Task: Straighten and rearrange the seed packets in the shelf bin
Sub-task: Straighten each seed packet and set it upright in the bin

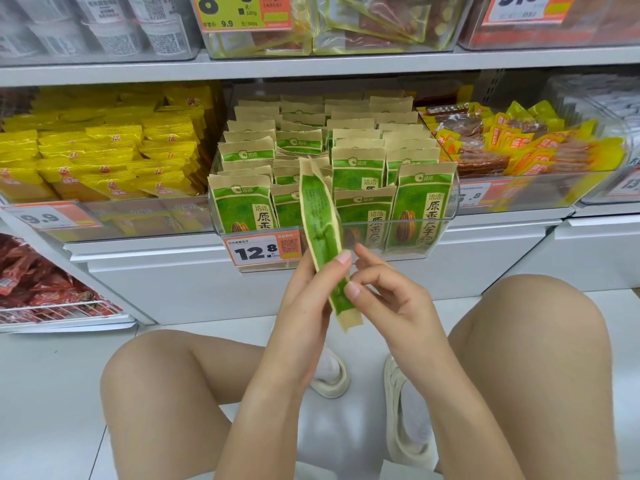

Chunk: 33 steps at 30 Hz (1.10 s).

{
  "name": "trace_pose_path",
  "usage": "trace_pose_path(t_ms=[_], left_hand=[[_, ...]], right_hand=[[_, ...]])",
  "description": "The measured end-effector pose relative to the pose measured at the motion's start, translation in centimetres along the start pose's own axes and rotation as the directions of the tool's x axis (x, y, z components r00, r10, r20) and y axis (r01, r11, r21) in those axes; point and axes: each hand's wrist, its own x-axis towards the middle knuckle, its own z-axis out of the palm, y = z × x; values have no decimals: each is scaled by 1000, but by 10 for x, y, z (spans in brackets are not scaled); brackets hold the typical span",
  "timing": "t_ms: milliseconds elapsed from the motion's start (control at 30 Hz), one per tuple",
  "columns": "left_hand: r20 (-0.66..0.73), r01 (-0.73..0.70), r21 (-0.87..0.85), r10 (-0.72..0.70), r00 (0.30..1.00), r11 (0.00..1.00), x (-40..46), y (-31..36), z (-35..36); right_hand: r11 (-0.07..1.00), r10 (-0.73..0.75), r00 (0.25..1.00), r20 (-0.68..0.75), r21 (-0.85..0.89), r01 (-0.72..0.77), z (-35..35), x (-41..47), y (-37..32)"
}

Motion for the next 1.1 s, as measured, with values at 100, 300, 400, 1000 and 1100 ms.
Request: trace_pose_path(t_ms=[100, 300, 400, 1000, 1100], left_hand=[[-69, -57, 47, 60, 996, 997, -1, 4, 10], [-150, -177, 98, 191, 970, 979, 4, 22, 9], [-65, -226, 160, 239, 969, 961, 13, 37, 10], [225, -362, 858, 367, 903, 364, 133, 103, 8], [230, -317, 893, 281, 932, 320, 136, 95, 4]], right_hand=[[996, -62, 997, 35, -59, 64, 7, 0, 3], [999, -44, 996, -78, -4, 44, -3, 19, -17], [998, 33, 995, -97, 51, -29, -21, 49, -42], [887, -259, 963, 68, -378, 265, -82, 166, -82], [884, -211, 975, 75, -411, 223, -85, 167, -73]])
